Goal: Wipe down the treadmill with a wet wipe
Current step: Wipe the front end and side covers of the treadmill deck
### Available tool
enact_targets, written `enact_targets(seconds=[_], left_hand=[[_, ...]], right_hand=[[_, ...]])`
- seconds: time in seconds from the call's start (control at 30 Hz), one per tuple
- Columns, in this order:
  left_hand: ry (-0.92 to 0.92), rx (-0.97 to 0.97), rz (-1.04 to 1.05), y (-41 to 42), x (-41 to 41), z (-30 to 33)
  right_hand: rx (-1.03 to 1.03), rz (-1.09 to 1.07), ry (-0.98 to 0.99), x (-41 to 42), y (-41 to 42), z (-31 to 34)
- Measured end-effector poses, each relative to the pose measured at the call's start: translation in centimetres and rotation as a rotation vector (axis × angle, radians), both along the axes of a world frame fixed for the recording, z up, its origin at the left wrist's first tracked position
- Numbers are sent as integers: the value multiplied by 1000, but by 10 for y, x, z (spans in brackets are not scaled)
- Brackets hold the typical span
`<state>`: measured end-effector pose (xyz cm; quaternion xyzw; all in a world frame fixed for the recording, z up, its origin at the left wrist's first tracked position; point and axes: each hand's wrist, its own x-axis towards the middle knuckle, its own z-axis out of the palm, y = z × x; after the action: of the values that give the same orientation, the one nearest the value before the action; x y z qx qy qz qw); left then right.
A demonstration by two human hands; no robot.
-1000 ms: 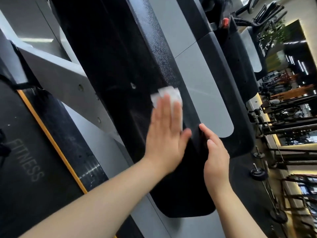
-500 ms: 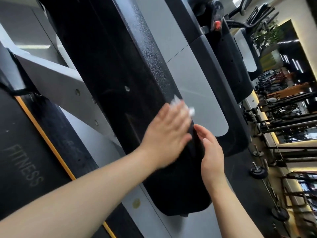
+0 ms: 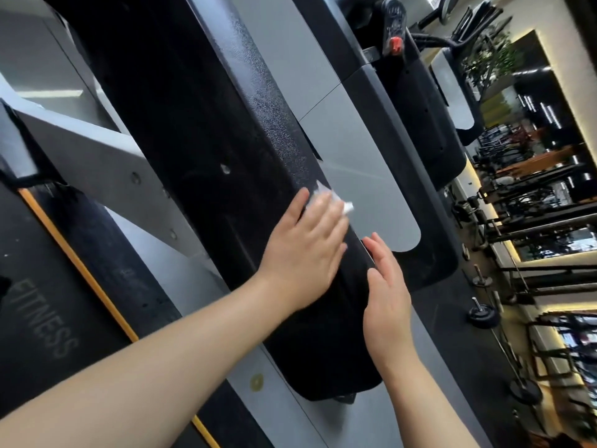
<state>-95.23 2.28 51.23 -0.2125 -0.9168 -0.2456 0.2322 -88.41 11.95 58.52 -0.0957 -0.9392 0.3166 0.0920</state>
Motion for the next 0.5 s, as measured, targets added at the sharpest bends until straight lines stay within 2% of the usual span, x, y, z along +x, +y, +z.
enact_targets(seconds=[0.13, 0.23, 0.3, 0.37, 0.5], left_hand=[[64, 73, -141, -1, 23, -15], [100, 219, -215, -12, 24, -30], [87, 310, -261, -22, 26, -45], [67, 317, -266, -32, 28, -61], [-65, 330, -138, -57, 24, -81]], right_hand=[[259, 211, 121, 1, -2, -9], [305, 346, 49, -4, -9, -16], [363, 347, 36, -7, -11, -21], [495, 325, 60, -12, -11, -27], [830, 329, 96, -26, -12, -37]])
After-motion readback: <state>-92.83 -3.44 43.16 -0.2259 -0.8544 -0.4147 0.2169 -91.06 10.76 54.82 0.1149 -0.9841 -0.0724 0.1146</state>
